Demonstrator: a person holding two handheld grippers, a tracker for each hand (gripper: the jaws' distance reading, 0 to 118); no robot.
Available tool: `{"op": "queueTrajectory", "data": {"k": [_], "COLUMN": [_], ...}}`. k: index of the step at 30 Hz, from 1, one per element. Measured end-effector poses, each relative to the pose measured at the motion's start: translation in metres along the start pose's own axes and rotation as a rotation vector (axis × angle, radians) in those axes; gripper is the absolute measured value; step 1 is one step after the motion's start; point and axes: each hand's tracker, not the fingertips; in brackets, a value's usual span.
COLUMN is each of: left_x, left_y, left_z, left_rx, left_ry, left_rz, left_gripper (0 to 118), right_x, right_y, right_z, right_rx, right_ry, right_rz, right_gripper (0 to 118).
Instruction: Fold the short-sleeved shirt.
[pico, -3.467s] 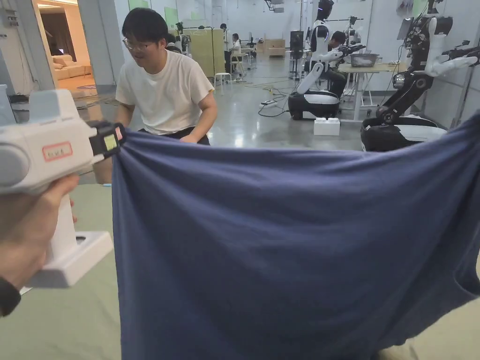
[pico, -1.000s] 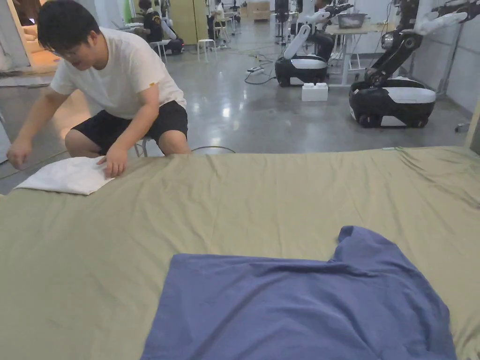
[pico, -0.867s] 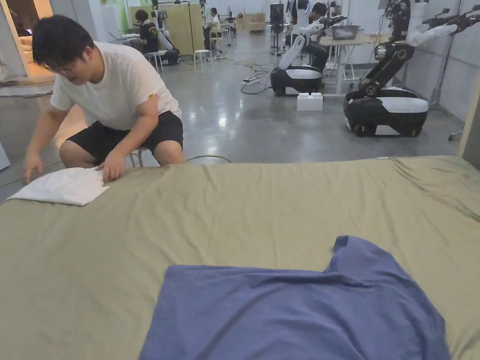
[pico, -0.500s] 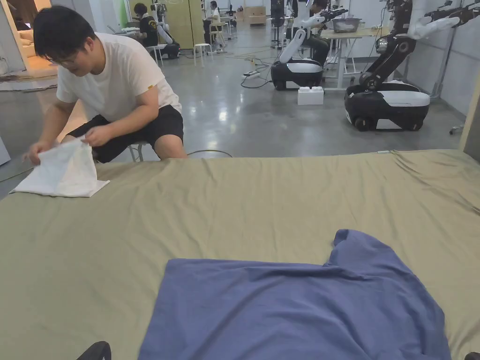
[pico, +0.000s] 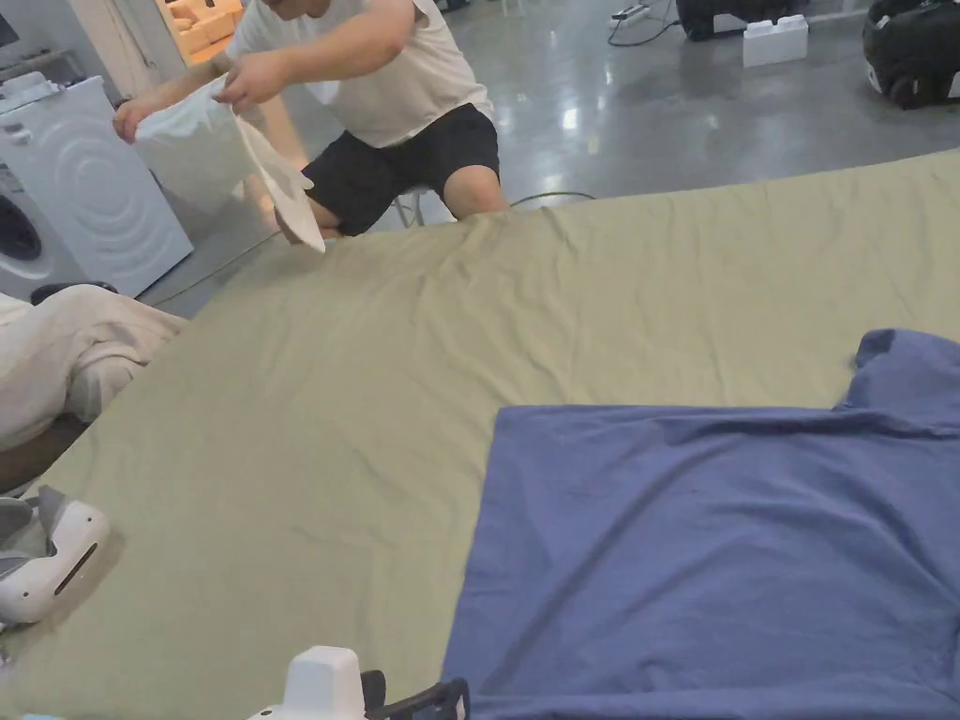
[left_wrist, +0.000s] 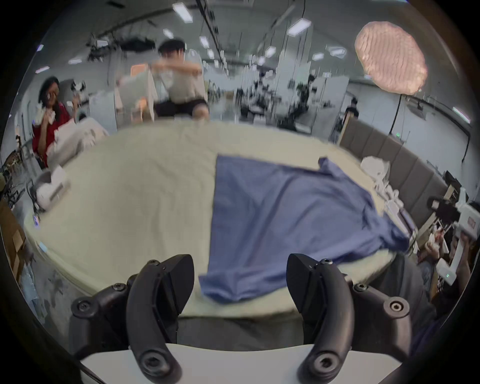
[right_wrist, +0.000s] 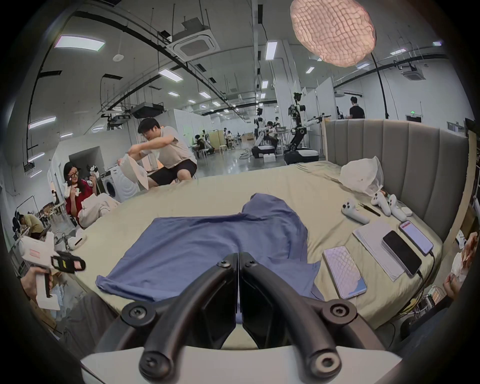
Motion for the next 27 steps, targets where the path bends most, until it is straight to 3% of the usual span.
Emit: {"op": "queueTrajectory", "data": {"k": [4,7,8,9,13,15,16,17,18,19,20,24,25,27], "left_x": [-0.014,-0.013,-0.013,-0.012,0.007,0.010,0.011,0.011,0.020,0.022,0.024,0.030,0.033,0.033], "left_y": [-0.005,0.001,0.002,0.002,0.008,0.009,0.008,0.008,0.010,0.010,0.009,0.010,0.010,0.011], "left_z": [-0.038,-0.062,-0.069,-0.077,-0.085,-0.090,-0.093,-0.095,-0.089,-0.087,-0.087,-0.083,-0.082,-0.080], "left_rx": [-0.066,-0.142,-0.184,-0.213,-0.249,-0.274,-0.276,-0.278,-0.279,-0.283,-0.282,-0.280,-0.287,-0.287], "left_ry": [-0.012,-0.012,-0.019,-0.033,-0.010,0.003,0.003,0.012,0.015,0.017,0.018,0.021,0.014,0.019], "left_rz": [0.081,0.073,0.068,0.067,-0.034,-0.076,-0.077,-0.076,-0.072,-0.076,-0.077,-0.070,-0.066,-0.072], "left_gripper": [61,31,13,3,1,1,1,1,1,1,1,1,1,1], "right_x": [0.002,0.007,0.010,0.014,0.030,0.047,0.064,0.076,0.084,0.089,0.093,0.096,0.096,0.096], "right_y": [-0.001,-0.003,-0.003,-0.005,-0.010,-0.015,-0.025,-0.033,-0.042,-0.048,-0.053,-0.065,-0.066,-0.067], "right_z": [0.002,0.005,0.006,0.007,0.005,-0.008,-0.018,-0.029,-0.039,-0.046,-0.054,-0.077,-0.082,-0.088], "right_rx": [-0.021,-0.036,-0.049,-0.056,-0.147,-0.236,-0.293,-0.333,-0.361,-0.383,-0.416,-0.496,-0.518,-0.524], "right_ry": [-0.017,-0.035,-0.046,-0.058,-0.142,-0.168,-0.172,-0.171,-0.180,-0.201,-0.209,-0.154,-0.154,-0.149], "right_rz": [-0.004,-0.018,-0.019,-0.018,-0.006,-0.053,-0.093,-0.119,-0.130,-0.129,-0.130,-0.113,-0.108,-0.099], "right_gripper": [0,0,0,0,1,3,16,55,78,81,76,76,71,30]}}
